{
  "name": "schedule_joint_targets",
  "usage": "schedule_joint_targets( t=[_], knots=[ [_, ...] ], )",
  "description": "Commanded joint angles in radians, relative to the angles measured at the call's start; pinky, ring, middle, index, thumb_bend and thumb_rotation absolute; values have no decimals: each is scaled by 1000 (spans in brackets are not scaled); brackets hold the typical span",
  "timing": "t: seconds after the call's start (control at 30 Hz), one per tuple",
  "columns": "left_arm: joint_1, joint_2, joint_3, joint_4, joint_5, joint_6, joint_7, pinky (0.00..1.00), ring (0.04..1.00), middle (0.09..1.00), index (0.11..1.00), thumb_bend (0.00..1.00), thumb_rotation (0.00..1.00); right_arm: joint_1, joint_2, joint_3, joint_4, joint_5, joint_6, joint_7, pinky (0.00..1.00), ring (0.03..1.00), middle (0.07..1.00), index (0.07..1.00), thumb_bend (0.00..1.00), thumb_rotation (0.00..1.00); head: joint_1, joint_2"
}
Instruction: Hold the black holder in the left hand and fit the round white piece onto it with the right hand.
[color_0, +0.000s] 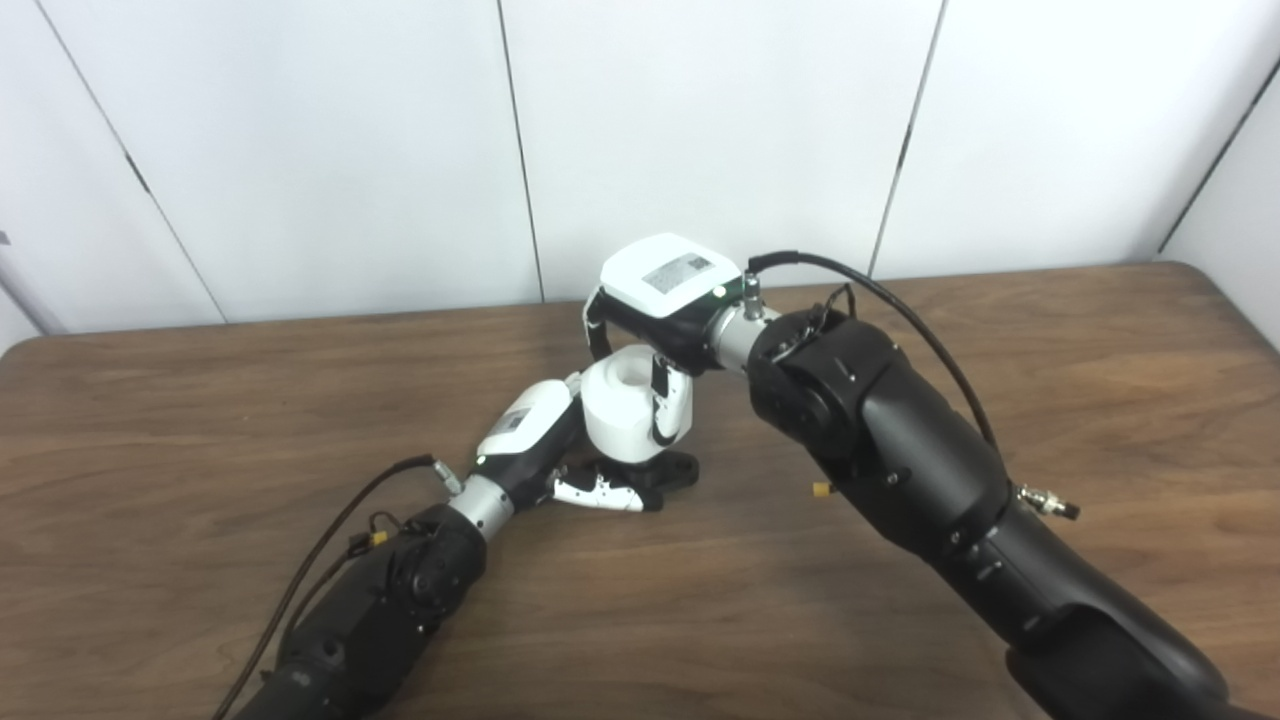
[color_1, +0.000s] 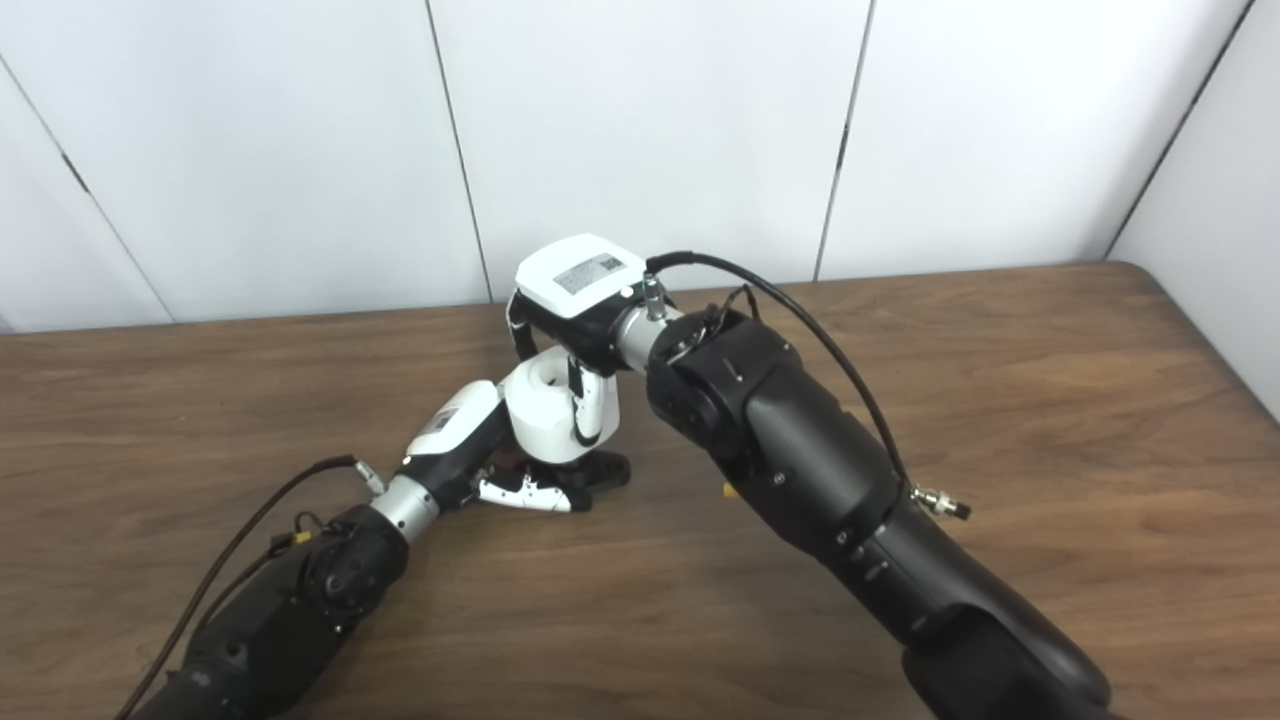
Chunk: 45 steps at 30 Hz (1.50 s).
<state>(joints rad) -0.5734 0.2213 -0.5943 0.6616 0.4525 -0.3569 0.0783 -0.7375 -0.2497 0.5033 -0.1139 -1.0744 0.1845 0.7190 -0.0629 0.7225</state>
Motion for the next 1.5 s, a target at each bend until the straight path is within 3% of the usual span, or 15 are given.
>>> schedule_joint_targets(
  t=[0.0, 0.97, 1.47],
  knots=[
    [87, -55, -77, 61, 70, 39, -113, 999, 1000, 941, 481, 524, 62, 1, 9, 31, -6, 25, -19, 54, 960, 887, 803, 481, 526, 140, -1, 1],
    [91, -42, -75, 58, 57, 28, -130, 1000, 1000, 934, 481, 524, 62, -31, -40, 38, -18, 23, -54, 89, 988, 895, 809, 482, 525, 140, -4, 8],
    [94, -37, -71, 48, 48, 27, -136, 1000, 1000, 947, 481, 524, 62, 3, -59, 49, 8, 6, -73, 50, 980, 887, 819, 482, 526, 141, -10, 10]
  ],
)
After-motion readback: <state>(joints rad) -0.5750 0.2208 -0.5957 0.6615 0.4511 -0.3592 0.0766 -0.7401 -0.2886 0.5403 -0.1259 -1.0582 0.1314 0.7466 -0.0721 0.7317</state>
